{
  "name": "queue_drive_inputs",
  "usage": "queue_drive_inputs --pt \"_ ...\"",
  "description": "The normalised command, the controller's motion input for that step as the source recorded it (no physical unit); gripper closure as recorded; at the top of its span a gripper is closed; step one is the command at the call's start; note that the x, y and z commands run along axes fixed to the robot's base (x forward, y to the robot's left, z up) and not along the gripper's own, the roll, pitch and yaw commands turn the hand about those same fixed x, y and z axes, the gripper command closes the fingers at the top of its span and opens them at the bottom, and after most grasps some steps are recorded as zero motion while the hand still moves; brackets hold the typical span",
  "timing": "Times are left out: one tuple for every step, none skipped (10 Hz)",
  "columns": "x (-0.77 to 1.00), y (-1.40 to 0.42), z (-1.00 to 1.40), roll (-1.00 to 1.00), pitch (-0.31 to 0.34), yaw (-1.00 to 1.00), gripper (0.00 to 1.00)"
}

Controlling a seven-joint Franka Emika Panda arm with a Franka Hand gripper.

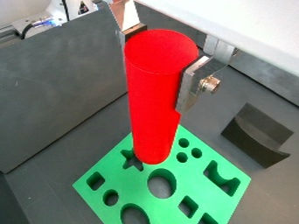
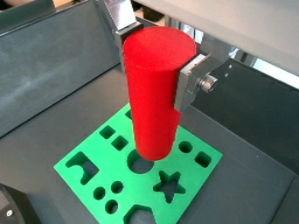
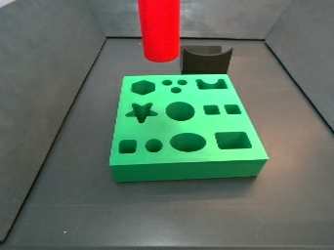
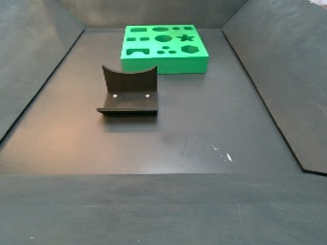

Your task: Insert the round object.

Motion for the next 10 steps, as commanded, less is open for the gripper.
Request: queue_drive_inputs --pt "0.97 -0.01 -1.0 0.0 -0.004 0.0 1.0" --pt "1.0 0.0 -1.0 0.0 0.0 0.0 1.0" --pt "0.98 0.0 -1.0 0.0 0.0 0.0 1.0" --pt "0.62 0.11 -1.0 0.03 0.0 0.03 1.0" --pt "0.29 0.13 -1.0 0.12 0.0 0.02 1.0" --pt "0.13 0.09 -0.85 0.14 0.0 0.0 1.0" --pt "0.0 0.0 -0.44 0.06 0.0 0.0 1.0" --pt "0.0 0.0 -0.24 0.06 0.0 0.0 1.0" --pt "-0.11 -0.06 -0.19 0.04 -0.01 0.0 1.0" --pt "-0.15 -0.11 -0.18 0.04 -0.021 0.0 1.0"
